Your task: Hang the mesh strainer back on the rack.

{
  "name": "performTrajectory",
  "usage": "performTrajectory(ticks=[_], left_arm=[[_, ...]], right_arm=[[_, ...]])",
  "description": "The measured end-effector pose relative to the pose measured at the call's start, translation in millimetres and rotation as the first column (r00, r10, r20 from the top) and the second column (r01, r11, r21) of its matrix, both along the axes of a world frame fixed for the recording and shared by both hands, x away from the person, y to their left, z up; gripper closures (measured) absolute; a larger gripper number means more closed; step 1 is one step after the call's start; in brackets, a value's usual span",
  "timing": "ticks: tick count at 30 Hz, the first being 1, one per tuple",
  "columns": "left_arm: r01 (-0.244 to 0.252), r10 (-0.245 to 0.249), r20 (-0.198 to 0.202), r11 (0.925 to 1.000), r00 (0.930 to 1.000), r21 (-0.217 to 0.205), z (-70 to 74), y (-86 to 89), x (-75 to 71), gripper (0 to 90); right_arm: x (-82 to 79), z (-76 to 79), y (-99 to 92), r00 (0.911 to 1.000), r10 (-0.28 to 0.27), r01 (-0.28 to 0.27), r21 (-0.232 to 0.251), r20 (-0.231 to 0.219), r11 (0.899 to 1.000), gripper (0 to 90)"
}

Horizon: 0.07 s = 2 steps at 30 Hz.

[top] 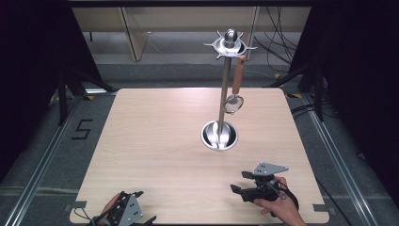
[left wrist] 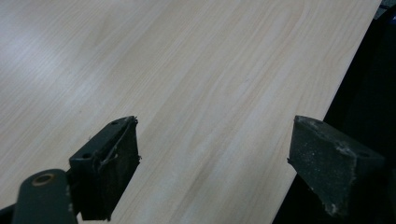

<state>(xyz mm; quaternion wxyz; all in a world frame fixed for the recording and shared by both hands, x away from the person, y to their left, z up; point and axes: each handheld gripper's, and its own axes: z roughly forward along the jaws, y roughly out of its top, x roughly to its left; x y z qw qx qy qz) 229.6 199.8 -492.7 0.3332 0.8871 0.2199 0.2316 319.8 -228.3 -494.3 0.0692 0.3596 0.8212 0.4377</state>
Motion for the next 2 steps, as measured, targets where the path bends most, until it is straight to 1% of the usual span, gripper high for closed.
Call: performTrajectory(ticks=[2], left_arm=[[0.0, 0.0, 0.0, 1.0, 1.0, 0.0, 0.1, -0.2, 0.3, 15.4]], right_arm=[[0.3, 0.2, -0.3, 1.0, 0.003, -0.003, -0.001, -0.003, 1.0, 28.7]])
